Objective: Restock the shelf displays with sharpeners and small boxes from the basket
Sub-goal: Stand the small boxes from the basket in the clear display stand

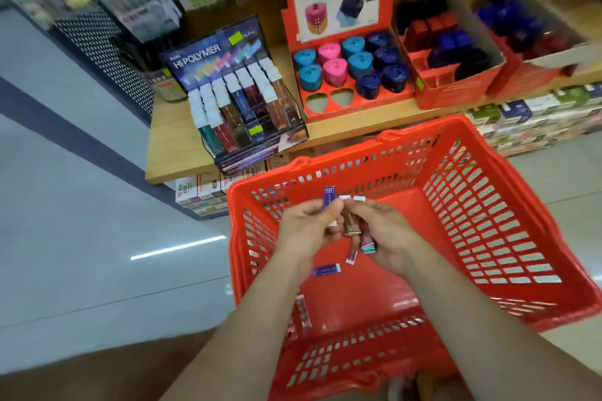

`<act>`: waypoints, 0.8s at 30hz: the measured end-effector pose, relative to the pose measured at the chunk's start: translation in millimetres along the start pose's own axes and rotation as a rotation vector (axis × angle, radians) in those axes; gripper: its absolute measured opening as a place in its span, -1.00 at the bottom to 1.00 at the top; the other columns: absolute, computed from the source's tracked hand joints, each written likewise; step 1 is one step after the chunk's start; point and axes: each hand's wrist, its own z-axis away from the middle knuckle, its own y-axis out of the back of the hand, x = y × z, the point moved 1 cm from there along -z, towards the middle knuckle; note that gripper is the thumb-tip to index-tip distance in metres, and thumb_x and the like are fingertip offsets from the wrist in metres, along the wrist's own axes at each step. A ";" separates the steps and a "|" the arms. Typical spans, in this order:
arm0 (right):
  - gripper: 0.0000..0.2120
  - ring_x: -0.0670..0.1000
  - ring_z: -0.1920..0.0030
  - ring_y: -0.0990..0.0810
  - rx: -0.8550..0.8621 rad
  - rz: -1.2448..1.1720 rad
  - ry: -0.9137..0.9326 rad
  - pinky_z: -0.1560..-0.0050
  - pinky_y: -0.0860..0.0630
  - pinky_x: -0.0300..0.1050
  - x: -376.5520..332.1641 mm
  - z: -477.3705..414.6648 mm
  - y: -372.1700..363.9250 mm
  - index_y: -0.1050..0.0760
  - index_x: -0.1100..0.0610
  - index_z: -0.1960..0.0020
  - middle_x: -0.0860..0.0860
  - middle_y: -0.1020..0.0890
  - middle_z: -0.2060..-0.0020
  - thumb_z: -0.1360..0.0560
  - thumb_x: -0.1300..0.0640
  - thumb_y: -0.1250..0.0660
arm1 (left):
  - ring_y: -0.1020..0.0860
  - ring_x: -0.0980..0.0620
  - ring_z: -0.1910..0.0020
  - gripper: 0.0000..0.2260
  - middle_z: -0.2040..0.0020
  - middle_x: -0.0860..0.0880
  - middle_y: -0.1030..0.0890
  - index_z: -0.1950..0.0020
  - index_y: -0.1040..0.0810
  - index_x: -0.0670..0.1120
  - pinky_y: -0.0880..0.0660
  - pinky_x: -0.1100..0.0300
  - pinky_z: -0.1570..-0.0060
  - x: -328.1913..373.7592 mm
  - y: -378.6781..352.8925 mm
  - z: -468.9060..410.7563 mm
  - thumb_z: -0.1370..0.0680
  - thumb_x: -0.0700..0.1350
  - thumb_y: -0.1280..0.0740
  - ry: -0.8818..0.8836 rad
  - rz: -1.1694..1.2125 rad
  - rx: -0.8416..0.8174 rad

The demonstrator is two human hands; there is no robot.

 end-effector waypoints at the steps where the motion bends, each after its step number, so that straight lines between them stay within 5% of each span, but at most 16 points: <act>1: -0.87 -0.03 0.48 -0.53 -0.021 -0.013 -0.006 0.60 -0.35 -0.28 -7.1 5.8 -2.2 -0.57 0.23 0.07 0.12 -0.61 0.37 -0.58 0.20 -0.29 | -0.49 0.11 0.45 -0.87 0.36 -0.06 -0.55 0.10 -0.63 -0.21 -0.50 0.27 0.40 11.7 2.2 4.7 -0.54 -0.15 -0.38 -0.026 -0.032 -0.034; 6: -0.89 -0.03 0.46 -0.56 -0.126 -0.134 -0.031 0.57 -0.44 -0.27 -47.7 26.9 -18.6 -0.55 0.20 0.13 0.09 -0.56 0.39 -0.46 0.15 -0.31 | -0.35 0.17 0.49 -0.83 0.35 0.00 -0.45 -0.11 -0.60 -0.12 -0.36 0.35 0.48 81.0 16.0 21.0 -0.63 -0.20 -0.21 -0.111 -0.439 -0.277; 9: -0.88 -0.07 0.47 -0.48 -0.205 0.015 0.074 0.55 -0.42 -0.27 -69.4 33.8 -36.8 -0.56 0.14 0.05 0.07 -0.52 0.35 -0.47 0.10 -0.39 | -0.38 0.13 0.42 -0.78 0.31 -0.01 -0.50 -0.21 -0.54 -0.10 -0.38 0.37 0.46 126.2 23.9 29.6 -0.63 -0.26 -0.20 -0.166 -0.703 -0.367; 16: -0.91 -0.10 0.55 -0.39 -0.201 0.128 0.375 0.61 -0.27 -0.31 -113.0 29.5 -79.3 -0.49 0.15 0.13 0.02 -0.53 0.42 -0.50 0.25 -0.39 | -0.62 0.05 0.38 -0.92 0.32 -0.14 -0.64 0.17 -0.60 -0.23 -0.58 0.30 0.35 203.5 51.5 18.4 -0.40 -0.34 -0.47 -0.215 -0.428 -0.104; 24: -0.82 -0.09 0.56 -0.42 -0.143 0.184 0.499 0.60 -0.30 -0.25 -120.5 3.2 -113.4 -0.44 0.13 0.19 -0.04 -0.52 0.49 -0.47 0.26 -0.43 | -0.64 0.02 0.36 -0.95 0.31 -0.16 -0.66 0.16 -0.67 -0.26 -0.60 0.30 0.33 234.6 74.2 -13.3 -0.40 -0.35 -0.46 -0.117 -0.512 -0.096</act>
